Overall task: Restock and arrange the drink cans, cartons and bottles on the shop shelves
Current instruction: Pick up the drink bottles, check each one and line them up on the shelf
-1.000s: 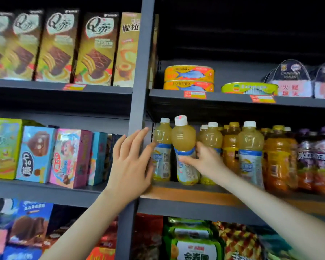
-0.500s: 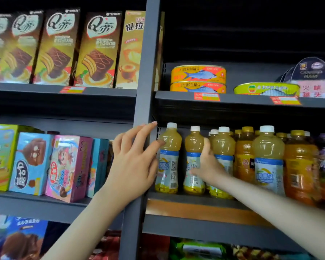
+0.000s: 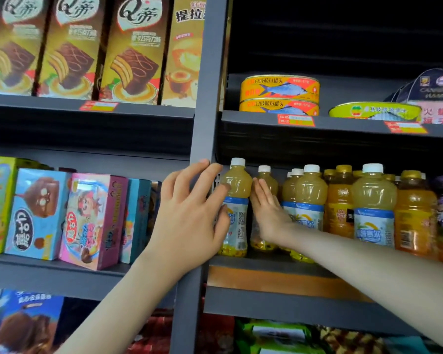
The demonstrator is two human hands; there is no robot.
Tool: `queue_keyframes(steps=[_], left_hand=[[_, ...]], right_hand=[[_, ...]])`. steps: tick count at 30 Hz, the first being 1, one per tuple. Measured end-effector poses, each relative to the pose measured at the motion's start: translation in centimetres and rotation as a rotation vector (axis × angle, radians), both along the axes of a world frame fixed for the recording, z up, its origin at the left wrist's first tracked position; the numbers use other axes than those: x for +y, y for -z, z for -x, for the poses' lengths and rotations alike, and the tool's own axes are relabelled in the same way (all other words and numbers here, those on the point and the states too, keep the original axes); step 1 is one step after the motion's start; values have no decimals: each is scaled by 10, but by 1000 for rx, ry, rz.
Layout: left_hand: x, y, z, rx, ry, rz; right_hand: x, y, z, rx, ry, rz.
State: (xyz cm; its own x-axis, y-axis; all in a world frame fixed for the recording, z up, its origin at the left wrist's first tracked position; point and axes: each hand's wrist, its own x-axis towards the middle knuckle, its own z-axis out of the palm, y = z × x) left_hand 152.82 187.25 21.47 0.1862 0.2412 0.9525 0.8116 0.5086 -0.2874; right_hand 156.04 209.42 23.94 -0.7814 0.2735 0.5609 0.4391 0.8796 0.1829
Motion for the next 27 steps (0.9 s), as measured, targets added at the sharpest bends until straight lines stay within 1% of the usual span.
queue_keyframes(steps=[5, 9, 10, 12, 14, 16, 18, 20, 22, 24, 25, 26, 27], left_hand=[[0, 2, 4, 8, 19, 8], [0, 0, 6, 0, 25, 35], [0, 0, 6, -2, 23, 37], [0, -1, 5, 13, 14, 32], [0, -1, 4, 55, -5, 26], [1, -1, 3, 84, -14, 9], [2, 0, 2, 101, -17, -21], [3, 1, 1, 111, -3, -50], [5, 2, -1, 113, 22, -65], [6, 3, -2, 103, 31, -70], [6, 3, -2, 91, 32, -71], [7, 3, -1, 80, 32, -70], [7, 3, -1, 73, 35, -69]], right_hand=[[24, -4, 23, -8, 39, 59], [39, -6, 29, -12, 123, 20], [39, -7, 27, -16, 125, 36], [32, -9, 20, -56, 91, 69], [15, -14, 4, -110, 8, 63], [-5, -20, -23, -92, -75, 57], [-23, -27, -61, 0, -108, 41], [-29, -28, -103, 179, -106, 1], [-22, -21, -142, 386, -41, -60], [-8, -10, -174, 542, 87, -70], [0, -4, -185, 568, 156, -21], [10, 1, -193, 558, 201, 71], [17, 6, -198, 529, 204, 205]])
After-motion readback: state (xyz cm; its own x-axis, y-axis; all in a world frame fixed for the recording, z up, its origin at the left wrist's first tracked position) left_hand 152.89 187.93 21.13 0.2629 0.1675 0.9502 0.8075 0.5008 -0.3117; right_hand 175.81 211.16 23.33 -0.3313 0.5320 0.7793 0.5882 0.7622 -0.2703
